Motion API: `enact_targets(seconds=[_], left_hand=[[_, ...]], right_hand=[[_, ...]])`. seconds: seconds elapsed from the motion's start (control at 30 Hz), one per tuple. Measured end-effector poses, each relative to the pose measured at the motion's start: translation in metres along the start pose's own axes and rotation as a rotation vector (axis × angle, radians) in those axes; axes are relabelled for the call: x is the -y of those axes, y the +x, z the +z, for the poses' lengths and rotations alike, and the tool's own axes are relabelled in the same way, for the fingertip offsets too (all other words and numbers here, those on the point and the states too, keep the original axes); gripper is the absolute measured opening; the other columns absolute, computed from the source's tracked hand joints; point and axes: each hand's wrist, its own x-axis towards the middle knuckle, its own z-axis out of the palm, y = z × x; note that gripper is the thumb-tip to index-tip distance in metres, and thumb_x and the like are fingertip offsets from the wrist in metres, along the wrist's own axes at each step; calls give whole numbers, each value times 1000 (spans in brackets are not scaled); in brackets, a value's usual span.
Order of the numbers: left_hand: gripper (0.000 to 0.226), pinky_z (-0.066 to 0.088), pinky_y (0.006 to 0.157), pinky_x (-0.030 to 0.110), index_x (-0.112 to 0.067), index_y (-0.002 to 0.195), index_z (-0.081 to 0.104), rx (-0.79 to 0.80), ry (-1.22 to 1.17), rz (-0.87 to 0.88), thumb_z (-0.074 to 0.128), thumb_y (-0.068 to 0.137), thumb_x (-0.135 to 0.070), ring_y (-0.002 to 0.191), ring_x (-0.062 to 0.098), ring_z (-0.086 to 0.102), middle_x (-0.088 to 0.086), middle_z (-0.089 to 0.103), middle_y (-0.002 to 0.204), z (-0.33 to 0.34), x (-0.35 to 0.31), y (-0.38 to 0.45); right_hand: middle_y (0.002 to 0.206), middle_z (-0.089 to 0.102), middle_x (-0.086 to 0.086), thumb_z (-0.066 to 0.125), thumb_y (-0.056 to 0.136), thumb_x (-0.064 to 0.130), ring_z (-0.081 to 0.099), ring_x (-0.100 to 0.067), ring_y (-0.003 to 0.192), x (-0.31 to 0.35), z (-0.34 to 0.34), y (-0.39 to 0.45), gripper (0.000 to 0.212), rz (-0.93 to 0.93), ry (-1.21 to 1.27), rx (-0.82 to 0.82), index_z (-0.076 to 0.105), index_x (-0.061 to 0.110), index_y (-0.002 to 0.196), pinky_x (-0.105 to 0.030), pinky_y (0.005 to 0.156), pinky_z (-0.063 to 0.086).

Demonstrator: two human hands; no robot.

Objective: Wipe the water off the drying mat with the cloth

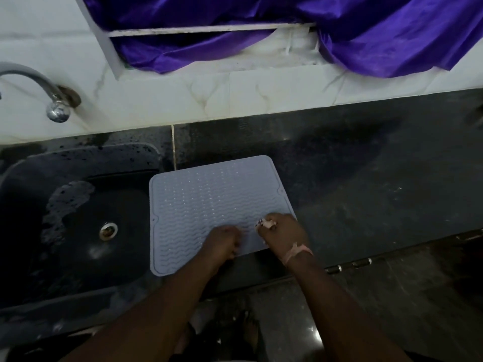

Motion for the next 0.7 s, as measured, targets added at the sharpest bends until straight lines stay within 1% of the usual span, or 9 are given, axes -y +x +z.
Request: enact_targets(seconds=[0.07, 0.13, 0.2, 0.23, 0.3, 0.4, 0.5, 0.6, 0.7], left_hand=[[24, 49, 84, 27, -23, 113, 72, -214, 333, 192, 58, 94, -19, 93, 18, 64, -1, 68, 112, -8, 10, 7], [44, 47, 99, 34, -29, 135, 62, -290, 677, 268, 58, 91, -21, 113, 27, 57, 6, 59, 129, -15, 23, 8], [55, 44, 101, 41, -35, 144, 51, -314, 864, 278, 58, 91, -26, 119, 32, 47, 9, 50, 135, -16, 31, 4], [56, 44, 101, 41, -37, 146, 48, -324, 891, 287, 58, 92, -27, 120, 32, 45, 9, 48, 137, -16, 33, 2], [55, 45, 101, 40, -38, 147, 47, -340, 883, 316, 59, 94, -30, 122, 30, 43, 7, 47, 138, -16, 36, -1], [53, 47, 99, 39, -39, 146, 47, -333, 844, 327, 59, 95, -32, 122, 28, 42, 5, 46, 138, -20, 37, 0], [51, 48, 99, 40, -41, 145, 47, -321, 845, 296, 58, 96, -34, 123, 28, 43, 4, 45, 138, -20, 32, 1], [53, 46, 101, 40, -41, 144, 49, -292, 808, 279, 62, 94, -34, 123, 27, 43, 4, 46, 136, -22, 32, 4], [55, 44, 104, 38, -42, 141, 53, -276, 723, 253, 68, 90, -31, 123, 27, 43, 4, 47, 134, -25, 32, 8]], right_hand=[[82, 64, -2, 60, 89, 33, 59, -20, 84, -2, 3, 13, 21, -43, -178, -81, 63, 21, 71, -30, 69, 49], [91, 62, -9, 64, 84, 27, 59, -27, 75, 4, 13, 16, 12, -85, -339, -126, 68, 21, 75, -32, 60, 50], [88, 61, -13, 73, 74, 18, 57, -31, 63, 13, 25, 17, 6, -120, -480, -134, 69, 18, 70, -28, 47, 39], [86, 61, -14, 77, 69, 16, 57, -31, 61, 16, 31, 17, 8, -131, -528, -134, 69, 18, 68, -27, 45, 33], [91, 62, -16, 77, 68, 12, 58, -33, 65, 20, 38, 17, 9, -115, -558, -119, 70, 16, 71, -27, 46, 30], [102, 63, -19, 70, 75, 11, 60, -37, 74, 25, 38, 20, 4, -81, -539, -87, 70, 14, 77, -30, 47, 37], [102, 61, -19, 69, 77, 10, 60, -38, 78, 31, 35, 24, 3, -95, -584, -83, 69, 13, 78, -32, 48, 42], [115, 56, -17, 57, 86, 10, 57, -38, 94, 43, 35, 28, 14, -104, -657, -36, 70, 10, 93, -34, 56, 38], [123, 50, -14, 50, 92, 14, 53, -35, 103, 54, 38, 30, 22, -83, -671, 58, 67, 12, 105, -36, 69, 43]])
